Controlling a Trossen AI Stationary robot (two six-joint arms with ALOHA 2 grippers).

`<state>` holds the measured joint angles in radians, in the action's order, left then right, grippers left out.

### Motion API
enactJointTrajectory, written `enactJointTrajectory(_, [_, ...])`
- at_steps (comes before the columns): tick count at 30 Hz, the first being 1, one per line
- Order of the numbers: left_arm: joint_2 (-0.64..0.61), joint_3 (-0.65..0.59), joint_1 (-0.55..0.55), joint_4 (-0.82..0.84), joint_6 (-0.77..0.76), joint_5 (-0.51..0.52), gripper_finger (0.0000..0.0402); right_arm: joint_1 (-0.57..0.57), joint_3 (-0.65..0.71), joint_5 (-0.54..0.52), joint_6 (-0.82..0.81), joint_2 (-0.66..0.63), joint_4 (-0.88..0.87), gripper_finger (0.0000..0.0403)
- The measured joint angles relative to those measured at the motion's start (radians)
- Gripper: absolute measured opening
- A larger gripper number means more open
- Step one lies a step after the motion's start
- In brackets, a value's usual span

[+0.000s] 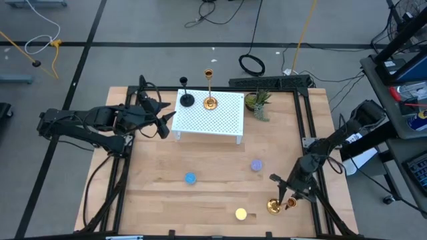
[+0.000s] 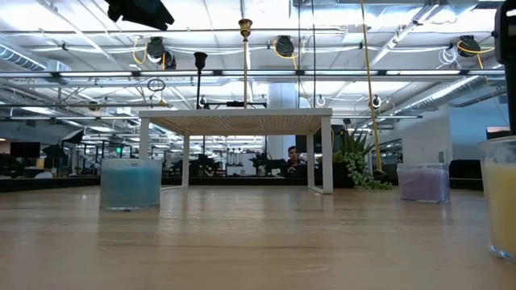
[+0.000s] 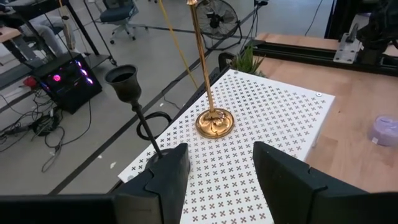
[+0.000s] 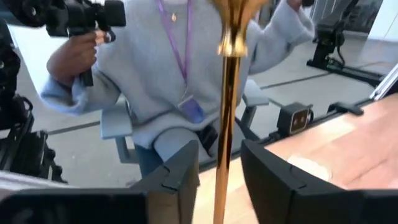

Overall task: Pick & Place candle stick holders
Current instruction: Put the gold candle holder on the shelf

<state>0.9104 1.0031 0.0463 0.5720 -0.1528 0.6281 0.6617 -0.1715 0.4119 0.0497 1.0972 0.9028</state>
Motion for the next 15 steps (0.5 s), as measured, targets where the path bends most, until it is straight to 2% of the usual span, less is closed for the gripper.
enactJointTrajectory(7, [0.000, 0.000, 0.000, 0.000, 0.000, 0.000, 0.0189, 0.000, 0.000, -0.090, 0.028, 0.005, 0.011, 0.0016])
enactJointTrajectory(10, [0.000, 0.000, 0.000, 0.000, 0.000, 0.000, 0.0189, 0.000, 0.000, -0.176, 0.048, 0.006, 0.057, 0.0019])
enactJointTrajectory(15, [0.000, 0.000, 0.000, 0.000, 0.007, 0.000, 0.0189, -0.017, 0.000, -0.209, 0.147, 0.005, 0.190, 0.0018])
